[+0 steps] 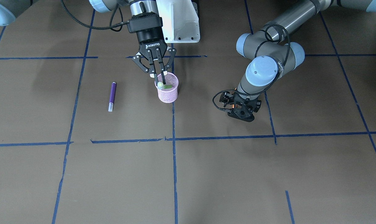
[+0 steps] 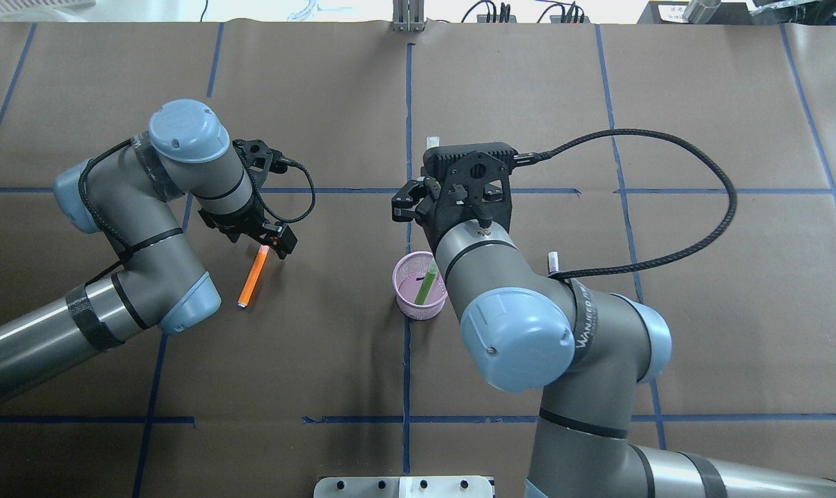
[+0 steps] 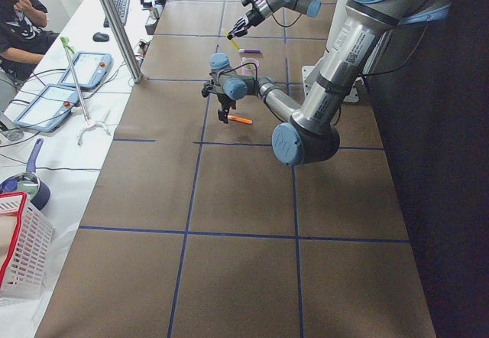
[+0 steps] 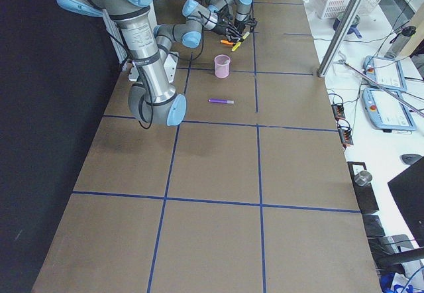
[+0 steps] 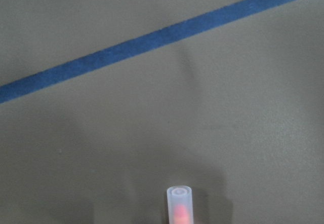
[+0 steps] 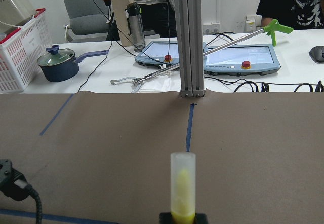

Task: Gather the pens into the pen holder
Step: 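Lower the yellow highlighter into the cup and open the right gripper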

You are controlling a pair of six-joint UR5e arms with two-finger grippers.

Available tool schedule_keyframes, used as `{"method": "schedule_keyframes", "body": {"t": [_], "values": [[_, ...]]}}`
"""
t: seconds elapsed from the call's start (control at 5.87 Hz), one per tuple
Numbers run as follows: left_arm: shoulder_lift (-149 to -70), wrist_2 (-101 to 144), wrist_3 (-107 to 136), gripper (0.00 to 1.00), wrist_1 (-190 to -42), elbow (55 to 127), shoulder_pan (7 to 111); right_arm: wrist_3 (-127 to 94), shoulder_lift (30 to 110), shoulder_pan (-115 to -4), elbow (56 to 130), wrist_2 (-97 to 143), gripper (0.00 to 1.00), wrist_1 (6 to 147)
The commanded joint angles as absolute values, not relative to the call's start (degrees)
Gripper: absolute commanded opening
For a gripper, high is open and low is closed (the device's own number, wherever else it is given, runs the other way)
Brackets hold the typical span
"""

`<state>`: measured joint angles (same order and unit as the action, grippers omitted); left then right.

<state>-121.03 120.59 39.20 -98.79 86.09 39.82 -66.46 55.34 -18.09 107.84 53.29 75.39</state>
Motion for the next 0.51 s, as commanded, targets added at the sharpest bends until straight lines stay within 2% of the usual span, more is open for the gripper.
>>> {"method": "schedule_keyframes", "body": {"t": [0.0, 0.34], "values": [[-121.0, 120.6, 39.2, 1.0, -98.8, 86.1, 39.8, -69.6, 54.9, -16.3, 103.6, 53.4, 0.0, 75.2], [-121.1, 120.6, 39.2, 1.0, -98.8, 86.1, 39.7, -70.2, 55.6, -13.1, 103.1, 53.5, 0.0, 71.3]]}}
